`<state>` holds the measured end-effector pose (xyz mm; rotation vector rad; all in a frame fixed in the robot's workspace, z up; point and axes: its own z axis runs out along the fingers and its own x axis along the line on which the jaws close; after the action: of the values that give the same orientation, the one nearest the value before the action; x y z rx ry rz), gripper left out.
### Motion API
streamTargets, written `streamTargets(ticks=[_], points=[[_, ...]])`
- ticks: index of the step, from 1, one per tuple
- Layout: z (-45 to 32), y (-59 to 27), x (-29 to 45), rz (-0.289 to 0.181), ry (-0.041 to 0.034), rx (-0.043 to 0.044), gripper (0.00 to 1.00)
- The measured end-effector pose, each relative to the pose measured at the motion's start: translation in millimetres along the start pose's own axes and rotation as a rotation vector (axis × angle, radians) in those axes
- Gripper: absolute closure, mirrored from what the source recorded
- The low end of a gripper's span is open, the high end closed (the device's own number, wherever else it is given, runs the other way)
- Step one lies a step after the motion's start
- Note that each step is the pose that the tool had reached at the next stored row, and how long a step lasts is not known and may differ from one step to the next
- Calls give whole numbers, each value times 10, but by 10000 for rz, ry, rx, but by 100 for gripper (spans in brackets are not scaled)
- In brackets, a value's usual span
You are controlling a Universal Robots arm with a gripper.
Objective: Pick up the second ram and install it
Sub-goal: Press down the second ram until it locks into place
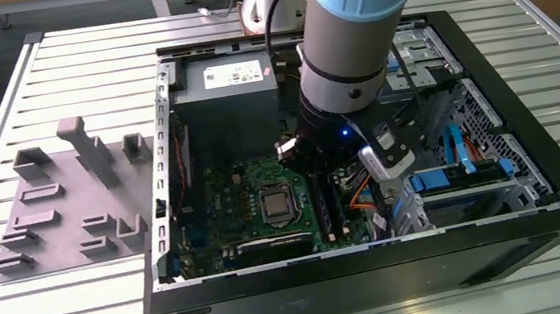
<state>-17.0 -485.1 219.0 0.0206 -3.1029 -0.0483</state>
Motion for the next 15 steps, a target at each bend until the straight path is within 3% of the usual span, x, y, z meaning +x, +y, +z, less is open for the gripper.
streamTargets(ticks=[5, 8, 10, 15], points=[[47, -2, -1, 1, 4, 11, 89], [36, -2, -1, 2, 3, 13, 89], [-7, 5, -1, -1, -12, -34, 89], [-195, 7, 7, 0, -2, -6, 89]])
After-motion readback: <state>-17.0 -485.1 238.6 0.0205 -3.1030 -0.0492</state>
